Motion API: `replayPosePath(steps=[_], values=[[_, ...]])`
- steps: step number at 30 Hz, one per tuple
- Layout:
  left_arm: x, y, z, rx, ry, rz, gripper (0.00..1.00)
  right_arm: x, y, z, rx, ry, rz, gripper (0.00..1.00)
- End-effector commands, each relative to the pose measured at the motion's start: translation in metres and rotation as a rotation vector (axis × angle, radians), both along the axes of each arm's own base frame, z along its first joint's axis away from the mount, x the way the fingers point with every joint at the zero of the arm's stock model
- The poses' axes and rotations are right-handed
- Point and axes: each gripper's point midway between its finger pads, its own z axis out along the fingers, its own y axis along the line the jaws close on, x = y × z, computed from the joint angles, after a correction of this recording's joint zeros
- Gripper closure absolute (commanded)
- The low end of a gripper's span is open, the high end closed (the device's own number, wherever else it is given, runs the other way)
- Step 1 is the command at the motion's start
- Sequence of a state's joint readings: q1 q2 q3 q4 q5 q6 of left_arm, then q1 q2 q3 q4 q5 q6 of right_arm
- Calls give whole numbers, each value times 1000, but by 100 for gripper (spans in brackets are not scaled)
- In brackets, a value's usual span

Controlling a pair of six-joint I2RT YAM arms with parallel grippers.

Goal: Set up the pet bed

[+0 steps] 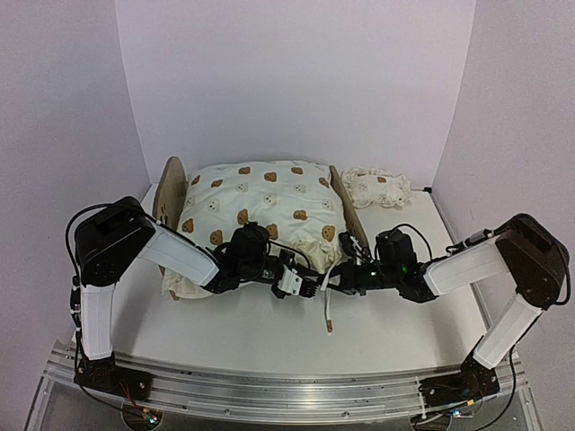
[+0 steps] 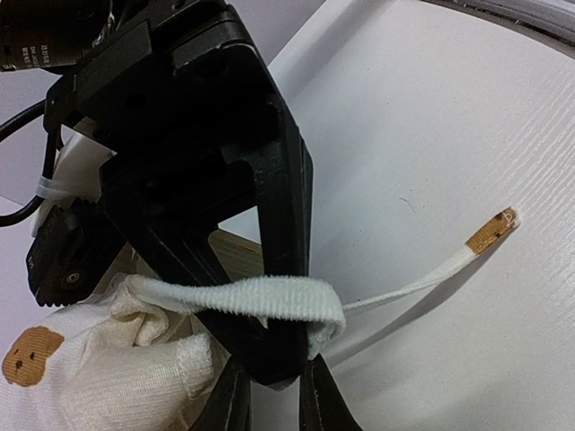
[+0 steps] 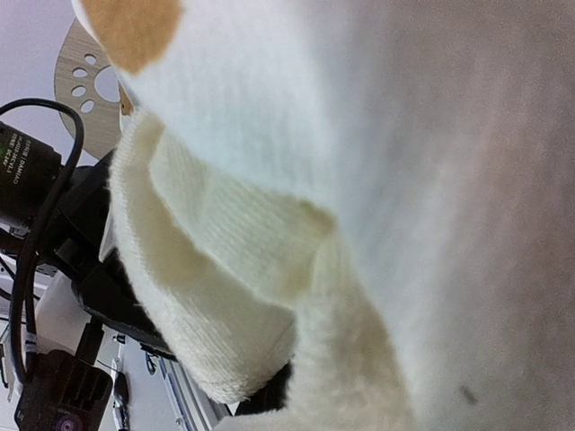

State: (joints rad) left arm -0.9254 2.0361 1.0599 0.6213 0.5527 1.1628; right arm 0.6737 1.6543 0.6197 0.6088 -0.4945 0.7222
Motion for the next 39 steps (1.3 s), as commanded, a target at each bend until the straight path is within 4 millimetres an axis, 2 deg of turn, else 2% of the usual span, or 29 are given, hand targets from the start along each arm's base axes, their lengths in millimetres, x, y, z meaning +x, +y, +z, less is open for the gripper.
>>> replayPosePath(steps=[1,7,11,12,17,23,35,39], values=[[3,-11,26,-99,-7,-13,100,-3,15,33,78,-63,66,100],[13,-8,20,-82,15,46,100,-9,12,38,89,-62,70,100],[24,-9,21,-113,67,88,81,-9,12,36,89,-32,60,100],[26,-8,22,-125,77,91,79,-9,13,35,88,-23,59,100],[24,-9,15,-139,90,55,79,-8,12,28,73,0,49,100],[26,-8,11,-136,131,58,81,-10,12,32,77,-10,61,100],[55,3,10,-148,230,148,75,-8,11,30,48,-17,60,100],[47,14,8,-152,210,91,73,-6,10,29,38,-16,55,100]])
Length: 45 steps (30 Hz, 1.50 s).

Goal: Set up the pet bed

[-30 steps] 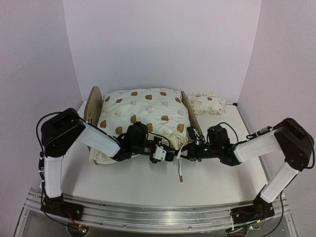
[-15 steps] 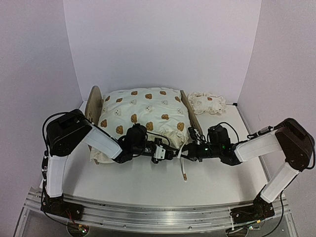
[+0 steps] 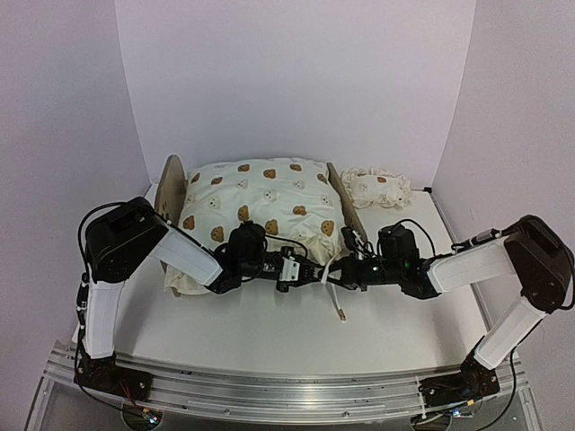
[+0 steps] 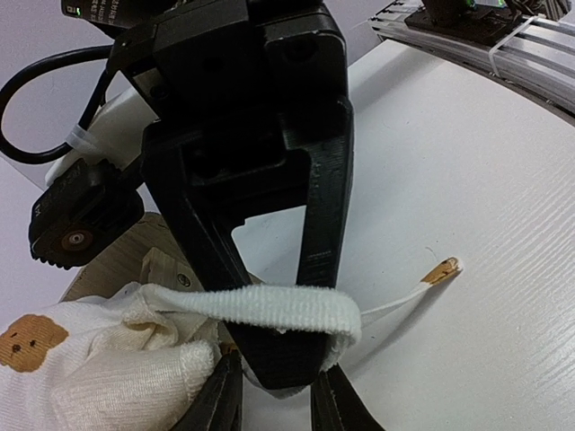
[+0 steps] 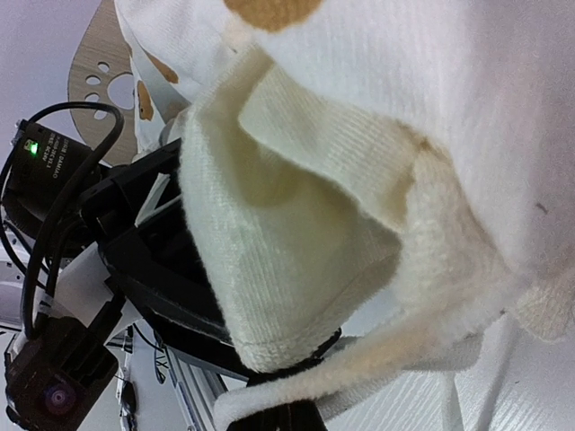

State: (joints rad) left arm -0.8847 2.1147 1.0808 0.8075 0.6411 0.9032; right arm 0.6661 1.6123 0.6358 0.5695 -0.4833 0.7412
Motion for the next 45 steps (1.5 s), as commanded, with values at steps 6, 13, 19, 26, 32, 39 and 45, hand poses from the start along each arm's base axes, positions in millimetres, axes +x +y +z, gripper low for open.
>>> replayPosePath(steps=[6,13,19,26,32,39,45], values=[[10,16,6,-69,8,-49,91,-7,17,15,30,-5,94,100],[7,20,9,-91,-16,-52,100,-7,17,11,21,8,90,100],[11,21,10,-94,19,-19,100,-6,14,7,-3,25,80,99],[22,22,5,-60,31,46,100,-7,-10,17,-181,-14,39,81],[26,23,6,-54,21,72,100,-15,-40,7,-339,-7,-12,76],[26,24,11,-56,15,78,100,-21,-45,-28,-470,-160,-19,44],[27,25,13,-53,5,85,100,-20,-20,-47,-448,-376,-63,33]])
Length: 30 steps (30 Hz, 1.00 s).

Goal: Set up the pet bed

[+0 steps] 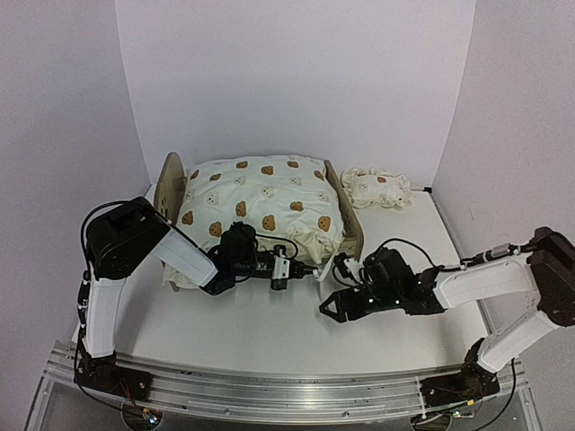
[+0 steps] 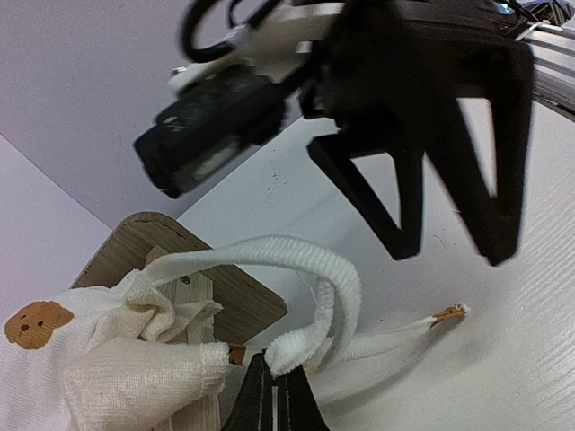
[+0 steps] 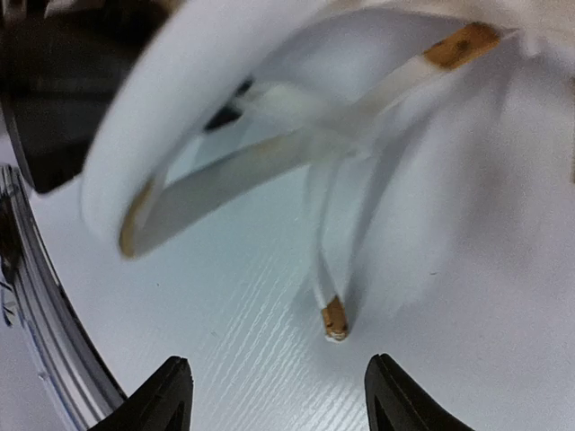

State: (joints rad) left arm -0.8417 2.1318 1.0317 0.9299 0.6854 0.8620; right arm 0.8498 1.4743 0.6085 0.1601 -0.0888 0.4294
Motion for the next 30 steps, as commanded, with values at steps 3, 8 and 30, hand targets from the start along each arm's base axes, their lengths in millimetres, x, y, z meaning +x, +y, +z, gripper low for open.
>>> replayPosePath(steps=[3,8,30], values=[[18,10,15,-3,-7,79,100,33,9,-12,1,-232,-82,34],[17,11,18,-8,-8,78,100,49,2,-31,-59,-247,-162,43],[-11,26,-28,190,-159,54,100,123,-151,111,-372,-246,-453,100]])
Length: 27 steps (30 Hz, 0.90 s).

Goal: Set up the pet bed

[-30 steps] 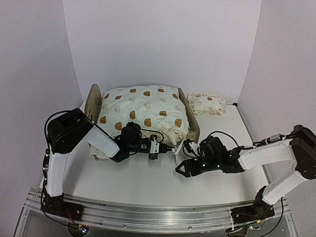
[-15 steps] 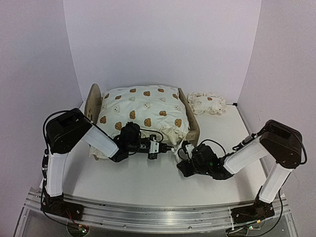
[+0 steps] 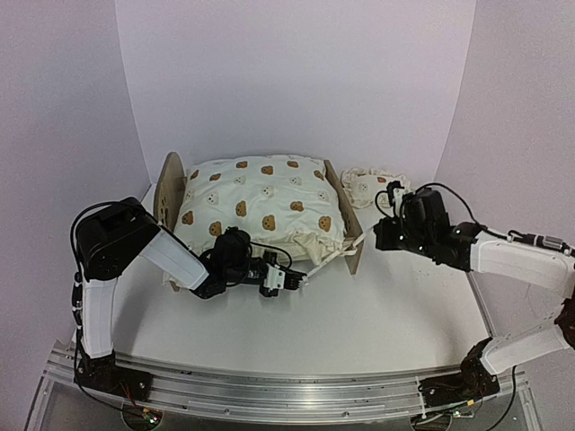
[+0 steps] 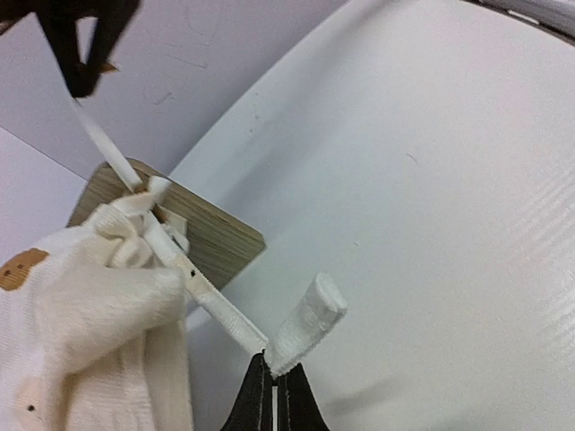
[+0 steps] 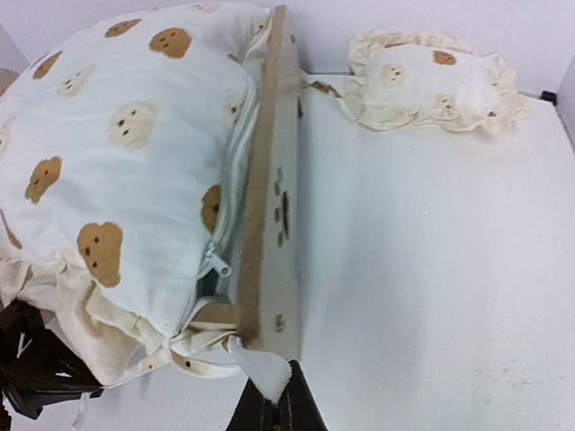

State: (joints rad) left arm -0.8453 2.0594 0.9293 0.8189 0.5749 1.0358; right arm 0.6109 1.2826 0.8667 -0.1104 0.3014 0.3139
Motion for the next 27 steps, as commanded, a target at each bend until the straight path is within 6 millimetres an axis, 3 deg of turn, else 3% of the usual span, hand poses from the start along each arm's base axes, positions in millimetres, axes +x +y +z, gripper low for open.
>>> replayPosePath(steps=[1,3,8,11,14,22,25,27], values=[[-12,3,-3,67,-60,-27,100,12,-51,-11,-197,158,-45,100],[-25,5,-11,102,-95,-71,100,29,-57,-3,-186,166,-54,100],[-66,22,-45,237,-95,-193,100,59,-35,50,-107,78,10,100],[-82,31,-59,313,-35,-233,100,65,-21,82,-47,27,54,100],[-90,40,-73,374,-4,-258,100,65,-14,99,-5,2,80,100],[-112,57,-97,464,-37,-349,100,63,-13,106,5,1,85,100],[-105,45,-86,420,6,-303,100,53,-11,92,42,64,92,100],[-96,31,-71,361,48,-247,100,37,-5,71,108,157,105,100]])
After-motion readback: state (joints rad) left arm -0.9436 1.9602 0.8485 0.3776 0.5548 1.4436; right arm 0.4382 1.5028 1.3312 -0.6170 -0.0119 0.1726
